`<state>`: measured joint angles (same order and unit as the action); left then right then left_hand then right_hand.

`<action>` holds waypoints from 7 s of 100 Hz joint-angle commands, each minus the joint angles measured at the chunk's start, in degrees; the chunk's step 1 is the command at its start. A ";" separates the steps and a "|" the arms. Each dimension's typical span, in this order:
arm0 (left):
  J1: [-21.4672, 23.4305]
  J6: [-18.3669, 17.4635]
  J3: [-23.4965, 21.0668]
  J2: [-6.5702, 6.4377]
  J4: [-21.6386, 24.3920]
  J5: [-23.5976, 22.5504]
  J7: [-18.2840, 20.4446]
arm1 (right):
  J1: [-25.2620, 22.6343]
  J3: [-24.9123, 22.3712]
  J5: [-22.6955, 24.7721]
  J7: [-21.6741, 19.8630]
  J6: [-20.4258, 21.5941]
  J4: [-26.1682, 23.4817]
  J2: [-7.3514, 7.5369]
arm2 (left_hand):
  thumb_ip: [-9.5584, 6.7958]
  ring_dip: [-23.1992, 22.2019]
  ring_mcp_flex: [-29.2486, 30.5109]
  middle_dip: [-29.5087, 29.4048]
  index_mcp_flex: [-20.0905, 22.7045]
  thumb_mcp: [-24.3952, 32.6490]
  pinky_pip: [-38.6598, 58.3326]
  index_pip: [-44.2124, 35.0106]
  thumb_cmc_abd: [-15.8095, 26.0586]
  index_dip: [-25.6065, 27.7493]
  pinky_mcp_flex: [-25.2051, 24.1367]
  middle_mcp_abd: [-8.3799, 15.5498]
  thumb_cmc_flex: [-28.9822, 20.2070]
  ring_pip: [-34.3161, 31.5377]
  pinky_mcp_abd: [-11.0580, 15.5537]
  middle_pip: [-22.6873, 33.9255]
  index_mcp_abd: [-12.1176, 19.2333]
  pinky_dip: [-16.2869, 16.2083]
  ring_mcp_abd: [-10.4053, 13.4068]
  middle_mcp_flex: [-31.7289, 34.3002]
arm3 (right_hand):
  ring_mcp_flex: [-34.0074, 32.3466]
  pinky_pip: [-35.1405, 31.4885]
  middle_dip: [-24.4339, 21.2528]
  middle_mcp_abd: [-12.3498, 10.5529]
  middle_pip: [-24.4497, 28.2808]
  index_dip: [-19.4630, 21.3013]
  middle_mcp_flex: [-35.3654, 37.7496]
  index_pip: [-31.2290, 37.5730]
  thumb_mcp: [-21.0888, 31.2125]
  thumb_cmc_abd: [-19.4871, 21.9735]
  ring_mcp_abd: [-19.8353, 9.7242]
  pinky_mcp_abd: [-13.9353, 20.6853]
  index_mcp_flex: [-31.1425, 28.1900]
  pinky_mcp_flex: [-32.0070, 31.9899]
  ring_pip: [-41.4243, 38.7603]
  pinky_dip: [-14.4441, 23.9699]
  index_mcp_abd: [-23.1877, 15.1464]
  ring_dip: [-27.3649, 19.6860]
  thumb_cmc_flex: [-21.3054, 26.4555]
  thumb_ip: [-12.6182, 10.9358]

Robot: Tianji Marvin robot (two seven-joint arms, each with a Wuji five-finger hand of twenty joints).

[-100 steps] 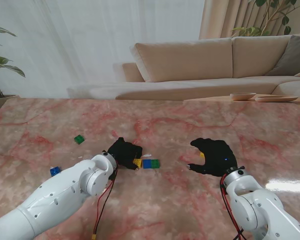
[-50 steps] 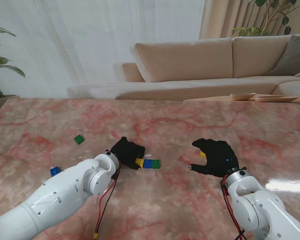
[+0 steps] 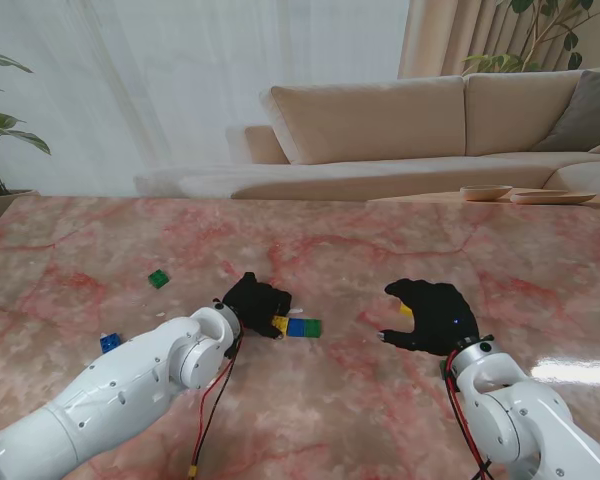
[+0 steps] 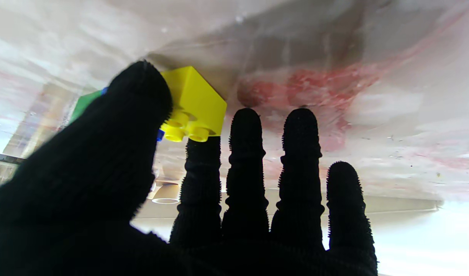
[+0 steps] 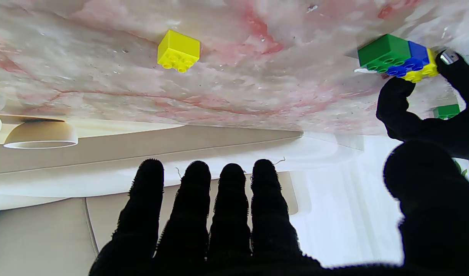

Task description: Build a two-level staggered structure with toy bricks

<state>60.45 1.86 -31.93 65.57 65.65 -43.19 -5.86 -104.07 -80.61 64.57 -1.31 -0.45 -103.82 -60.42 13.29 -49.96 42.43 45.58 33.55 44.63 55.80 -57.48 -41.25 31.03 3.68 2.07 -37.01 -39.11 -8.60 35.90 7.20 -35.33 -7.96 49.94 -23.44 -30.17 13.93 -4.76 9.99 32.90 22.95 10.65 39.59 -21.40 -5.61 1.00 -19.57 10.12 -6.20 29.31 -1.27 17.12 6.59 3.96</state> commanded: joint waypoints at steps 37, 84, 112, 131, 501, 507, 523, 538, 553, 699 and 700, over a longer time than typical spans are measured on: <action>0.54 -0.11 0.28 0.30 -1.49 -0.23 -0.79 | -0.60 -0.04 -0.20 -1.40 0.12 -0.24 0.02 | 0.21 3.46 -4.15 -5.58 0.98 3.41 -1.76 -0.65 1.81 4.22 -2.23 -0.46 3.87 6.91 -0.99 -0.81 0.99 -1.08 0.21 -3.74 | 2.13 -0.54 -0.65 1.10 -1.11 -1.08 -0.40 -0.45 1.03 -0.31 0.61 -0.53 -1.20 -0.66 0.37 -0.12 -0.53 -0.62 0.64 -1.58; 0.61 -1.48 0.24 -0.55 -0.77 -1.73 0.25 | -0.62 -0.06 -0.04 -1.33 0.01 -0.38 0.01 | -4.14 5.25 -9.26 -7.40 -3.94 7.47 -5.46 5.82 0.29 5.97 -4.99 -0.41 9.49 10.75 -0.15 -3.52 -2.62 -0.52 0.71 -9.88 | 2.17 -0.53 -0.64 1.08 -1.06 -1.11 -0.44 -0.48 1.03 -0.38 0.69 -0.53 -1.06 -0.71 0.34 -0.10 -0.46 -0.62 0.71 -1.54; 2.97 -4.52 -3.51 -0.96 1.20 -1.68 -0.47 | -0.76 -0.21 0.07 -1.43 -0.03 -0.74 0.00 | -3.58 11.10 -19.25 -13.55 -10.76 0.83 -16.77 17.56 -0.88 0.39 -7.39 -1.62 15.30 18.48 2.03 -10.48 -7.38 1.81 0.79 -21.32 | 2.28 -0.45 -0.65 1.05 -1.09 -1.11 -0.57 -0.52 0.74 -0.50 0.74 -0.49 -0.92 -0.81 0.37 -0.11 -0.27 -0.62 0.39 -1.52; 9.03 -6.74 -12.15 -1.77 8.01 -0.22 1.29 | -0.97 -0.69 0.28 -2.30 -0.22 -1.75 0.01 | -6.31 20.07 -25.01 -23.26 -11.57 -15.28 -28.62 34.43 8.44 -14.76 -6.71 -2.82 14.24 26.35 4.41 -17.86 -10.57 4.83 2.49 -27.78 | 2.20 -0.43 -0.65 1.14 -1.10 -1.09 -0.57 -0.51 0.65 -0.44 0.73 -0.52 -0.92 -0.77 0.34 -0.12 -0.24 -0.61 0.22 -1.57; 29.77 -15.06 -37.84 -3.61 26.17 5.33 8.14 | -1.36 -2.44 8.20 -5.35 -4.53 4.70 0.93 | -13.84 30.87 -30.04 -33.71 -7.71 -40.31 -40.52 47.33 25.19 -21.34 -4.66 -5.05 6.17 32.48 12.33 -23.51 -13.07 19.94 6.06 -30.35 | -23.58 -31.89 40.44 -8.90 24.22 3.90 38.55 39.67 18.31 -18.13 -5.17 -0.57 -26.55 11.04 -44.95 26.49 -19.51 27.83 24.43 11.46; 29.88 -14.82 -37.92 -3.70 26.46 5.17 8.55 | -0.98 -1.85 8.45 -5.08 -4.63 4.14 0.89 | -13.83 30.87 -30.05 -33.70 -7.71 -40.26 -40.53 47.30 25.11 -21.33 -4.66 -5.12 6.11 32.47 12.31 -23.51 -13.10 19.92 6.03 -30.35 | -23.63 -32.05 40.48 -8.82 24.22 3.90 38.85 39.80 18.28 -18.11 -4.95 -0.66 -26.86 11.06 -44.91 26.47 -19.47 27.83 24.37 11.49; 30.38 -14.18 -38.31 -3.92 27.64 4.69 9.69 | 1.07 0.79 8.78 -3.71 -5.12 4.04 0.84 | -13.77 30.87 -30.04 -33.69 -7.77 -40.20 -40.56 47.24 25.22 -21.32 -4.65 -5.02 6.23 32.46 12.39 -23.49 -13.00 19.87 6.13 -30.37 | -24.00 -32.42 40.64 -8.66 24.24 3.97 39.33 40.02 18.42 -18.23 -4.79 -0.84 -27.38 11.17 -44.96 26.39 -19.48 27.86 24.52 11.44; 30.94 -13.56 -38.83 -4.16 28.93 4.05 10.86 | 3.87 4.52 8.06 -2.65 -5.90 5.04 0.82 | -13.75 30.87 -30.07 -33.70 -7.88 -40.10 -40.56 47.21 25.28 -21.32 -4.64 -4.98 6.29 32.47 12.36 -23.51 -12.95 19.82 6.15 -30.41 | -24.04 -32.71 40.79 -8.52 24.33 4.09 39.80 40.26 18.51 -18.30 -4.60 -1.04 -27.96 11.08 -45.09 26.33 -19.46 27.96 24.56 11.49; 31.37 -12.95 -39.16 -4.35 29.92 3.48 11.78 | 7.15 9.25 7.69 -2.32 -7.39 6.38 0.86 | -13.77 30.88 -30.06 -33.71 -7.87 -40.01 -40.55 47.18 25.32 -21.32 -4.62 -4.85 6.33 32.49 12.33 -23.52 -12.84 19.78 6.20 -30.45 | -23.92 -33.04 40.87 -8.05 24.28 4.03 39.78 40.26 18.49 -18.19 -4.26 -1.16 -28.04 10.91 -45.28 26.31 -18.97 28.09 24.29 11.49; 31.37 -12.47 -38.73 -4.14 29.14 2.63 10.17 | 21.24 28.74 6.08 -2.33 -13.02 15.13 1.08 | -13.64 30.89 -29.99 -33.71 -7.97 -39.07 -40.76 47.21 25.52 -21.47 -4.70 -5.01 6.61 32.46 12.32 -23.54 -13.14 19.91 6.19 -30.36 | -21.71 -32.73 40.86 -7.69 24.91 4.81 36.81 39.41 16.36 -17.08 -4.41 -0.91 -25.40 9.39 -45.56 25.70 -17.88 27.98 23.59 10.71; 31.38 -12.47 -38.73 -4.13 29.13 2.63 10.14 | 21.28 28.80 6.03 -2.26 -13.04 15.18 1.08 | -13.64 30.90 -30.02 -33.71 -7.98 -39.07 -40.76 47.22 25.54 -21.47 -4.70 -5.07 6.62 32.48 12.30 -23.54 -13.12 19.92 6.22 -30.35 | -21.70 -32.73 40.85 -7.69 24.92 4.82 36.81 39.40 16.35 -17.08 -4.41 -0.90 -25.40 9.39 -45.56 25.70 -17.88 27.98 23.58 10.72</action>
<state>91.39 -10.59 -70.72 61.40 94.78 -40.41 4.38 -82.76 -52.13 71.02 -3.00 -13.08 -89.17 -59.28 0.09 -19.95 14.50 12.53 24.75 4.51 17.24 -11.23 -17.92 10.26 -1.01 -2.63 -29.88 -8.38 1.04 13.53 -4.73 -15.24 -4.26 20.81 -45.02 -61.54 53.76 -12.47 34.19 35.57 60.30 44.44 50.94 -42.77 -9.99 0.91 -40.22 20.25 -50.69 54.20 -11.86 44.07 29.40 15.84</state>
